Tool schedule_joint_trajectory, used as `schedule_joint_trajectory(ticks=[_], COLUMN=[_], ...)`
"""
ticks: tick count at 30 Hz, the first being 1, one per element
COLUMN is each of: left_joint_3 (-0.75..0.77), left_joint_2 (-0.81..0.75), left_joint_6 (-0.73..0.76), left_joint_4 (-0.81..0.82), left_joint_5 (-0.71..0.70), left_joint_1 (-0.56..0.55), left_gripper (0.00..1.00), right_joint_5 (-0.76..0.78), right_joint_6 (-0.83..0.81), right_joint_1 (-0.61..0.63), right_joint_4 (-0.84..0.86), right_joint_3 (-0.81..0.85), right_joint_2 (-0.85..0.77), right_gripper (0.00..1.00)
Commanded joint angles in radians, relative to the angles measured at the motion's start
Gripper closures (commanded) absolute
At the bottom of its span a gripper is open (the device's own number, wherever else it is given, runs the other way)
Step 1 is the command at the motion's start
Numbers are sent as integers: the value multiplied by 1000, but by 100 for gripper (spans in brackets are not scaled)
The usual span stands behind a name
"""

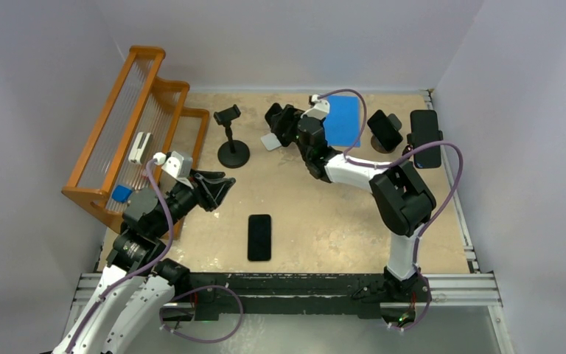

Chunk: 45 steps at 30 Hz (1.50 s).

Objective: Remove the phone from the phone stand

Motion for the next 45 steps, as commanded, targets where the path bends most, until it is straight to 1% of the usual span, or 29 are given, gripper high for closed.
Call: schedule_joint_trajectory(ticks=[1,9,17,30,33,38,41,45], left_joint_3=[3,3,3,3,3,3,3,3], left_joint_2=[4,20,32,41,44,42,42,43], left_joint_6=[-6,-5,-5,-5,-5,-5,-5,-5], left_joint_4=[42,42,42,42,43,42,40,40], left_joint_5=[12,13,15,17,18,18,15,14], left_joint_1=[-1,-1,0,-1,-1,-1,-1,-1], left_gripper=[63,63,64,63,63,63,63,64], right_joint_5=[8,-44,-113,-149,-159,-174,-181,-184], right_joint_6=[10,0,7,21,23,26,28,27], right_joint_1=[-31,-52,-64,-69,-69,-70,-71,-72], right_joint_4=[56,59,98,119,125,138,146,149], right_joint_3=[-17,-17,-36,-57,-65,-73,-75,-73], right_joint_2=[-42,-10,21,51,57,66,73,80], right_gripper=[8,12,18,24,28,39,43,51])
